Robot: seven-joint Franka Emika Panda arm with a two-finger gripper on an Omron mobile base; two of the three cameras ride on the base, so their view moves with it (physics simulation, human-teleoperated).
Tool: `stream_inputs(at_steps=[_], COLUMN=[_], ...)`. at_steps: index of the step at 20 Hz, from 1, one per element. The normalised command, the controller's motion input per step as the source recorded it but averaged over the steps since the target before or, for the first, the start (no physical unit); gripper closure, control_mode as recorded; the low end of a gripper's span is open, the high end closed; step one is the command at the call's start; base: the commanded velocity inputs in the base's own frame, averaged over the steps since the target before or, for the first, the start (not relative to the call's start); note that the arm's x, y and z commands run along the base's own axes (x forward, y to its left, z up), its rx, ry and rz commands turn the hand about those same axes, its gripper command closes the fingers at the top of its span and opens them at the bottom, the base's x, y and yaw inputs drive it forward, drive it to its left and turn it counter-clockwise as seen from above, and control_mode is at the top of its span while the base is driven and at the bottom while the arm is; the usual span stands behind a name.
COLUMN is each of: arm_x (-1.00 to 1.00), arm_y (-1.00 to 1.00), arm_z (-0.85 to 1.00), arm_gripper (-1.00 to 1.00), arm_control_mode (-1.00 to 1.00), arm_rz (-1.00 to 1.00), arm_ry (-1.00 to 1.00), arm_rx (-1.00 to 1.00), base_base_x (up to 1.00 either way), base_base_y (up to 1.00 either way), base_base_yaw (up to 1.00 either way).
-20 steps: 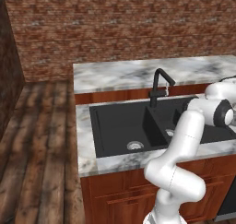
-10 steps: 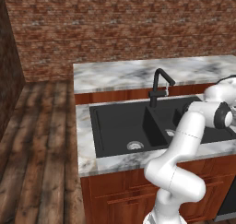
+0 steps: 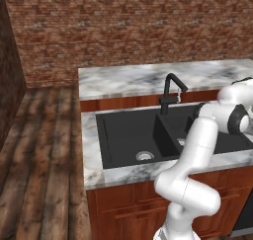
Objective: Pick the mushroom from the sink and place it in the bowl. Then pick the bowl and place it in the microwave. Then close the microwave door and press the start button.
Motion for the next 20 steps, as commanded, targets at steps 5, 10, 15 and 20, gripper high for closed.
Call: stream_inputs(at_steps=[5, 10, 15, 20], arm_x=[0.00, 0.00, 0.05, 0.30], arm_y=[0.29, -0.01, -0.04, -0.17], arm_z=[-0.32, -0.53, -0.24, 0.00], arm_gripper=[-1.00, -1.00, -1.00, -1.00], arm_control_mode=[-1.00, -1.00, -1.00, -1.00], arm_rz=[0.06, 0.03, 0.01, 0.00], arm_ry=[0.22, 0.08, 0.04, 0.05], arm_rx=[-0.39, -0.11, -0.01, 0.00], base_base_x=[0.00, 0.00, 0.00, 0.00], base_base_y=[0.00, 0.00, 0.00, 0.00], base_base_yaw=[0.00, 0.00, 0.00, 0.00])
